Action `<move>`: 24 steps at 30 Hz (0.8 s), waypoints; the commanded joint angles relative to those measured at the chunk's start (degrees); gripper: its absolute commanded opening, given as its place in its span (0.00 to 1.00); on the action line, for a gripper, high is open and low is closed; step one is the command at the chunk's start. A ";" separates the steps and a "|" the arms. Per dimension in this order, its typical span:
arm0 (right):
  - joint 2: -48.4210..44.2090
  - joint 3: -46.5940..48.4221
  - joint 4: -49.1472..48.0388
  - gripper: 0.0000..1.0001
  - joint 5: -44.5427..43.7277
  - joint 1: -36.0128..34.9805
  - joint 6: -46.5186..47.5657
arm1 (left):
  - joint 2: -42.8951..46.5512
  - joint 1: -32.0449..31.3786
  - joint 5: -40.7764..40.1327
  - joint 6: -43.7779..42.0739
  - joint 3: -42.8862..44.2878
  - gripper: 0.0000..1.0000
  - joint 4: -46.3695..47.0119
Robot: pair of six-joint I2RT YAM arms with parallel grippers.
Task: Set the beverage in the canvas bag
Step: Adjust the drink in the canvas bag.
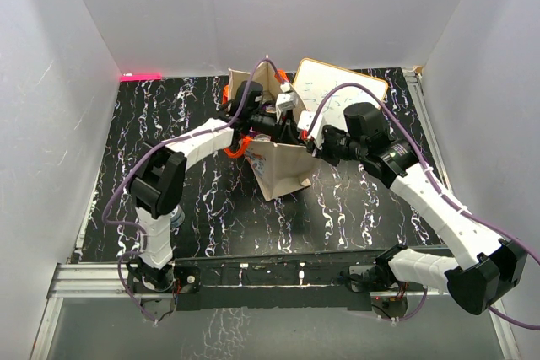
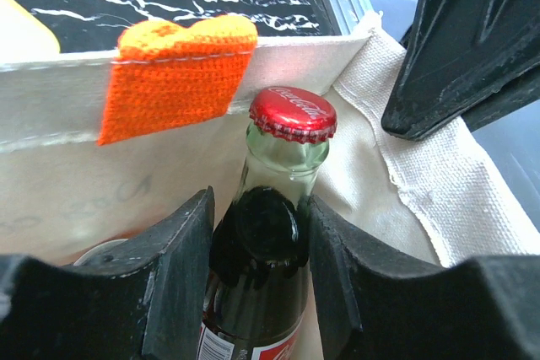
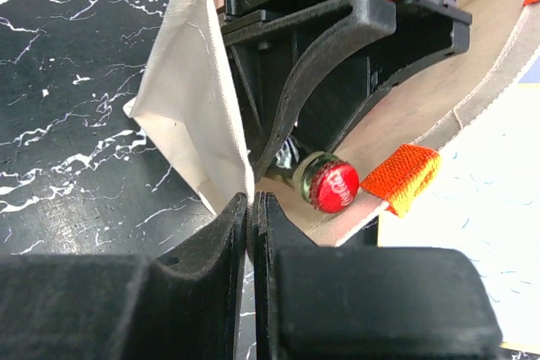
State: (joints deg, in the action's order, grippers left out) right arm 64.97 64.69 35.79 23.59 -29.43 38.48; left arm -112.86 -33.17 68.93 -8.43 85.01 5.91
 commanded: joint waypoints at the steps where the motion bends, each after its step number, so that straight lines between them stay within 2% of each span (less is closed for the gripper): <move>1: -2.48 0.05 1.64 0.08 0.37 -0.44 -1.74 | 8.37 1.57 0.93 8.04 -3.49 0.00 21.15; 4: -2.49 0.00 1.67 0.08 0.16 -0.45 -1.74 | 9.25 1.65 -0.05 12.63 -6.36 0.00 29.23; 9: -1.98 0.17 1.45 0.08 -0.47 -0.45 -1.72 | 10.12 2.38 -1.28 17.21 -10.67 0.00 35.79; 13: -1.36 0.95 0.22 0.08 -2.51 -0.37 -4.73 | 12.15 2.64 -2.51 16.22 -13.92 0.00 36.63; 16: -1.18 1.57 -0.61 0.09 -0.85 -0.34 -7.67 | 13.05 2.71 -3.28 15.24 -16.04 0.00 36.36; 24: -1.63 1.27 -1.02 0.29 2.56 -0.40 -10.97 | 13.45 2.73 -3.12 10.94 -19.34 0.00 35.43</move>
State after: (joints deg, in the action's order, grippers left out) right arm 64.97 64.71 34.22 24.47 -30.00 30.52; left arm -105.21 -31.03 64.66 5.52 66.54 36.75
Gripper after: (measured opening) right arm 0.241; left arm 0.414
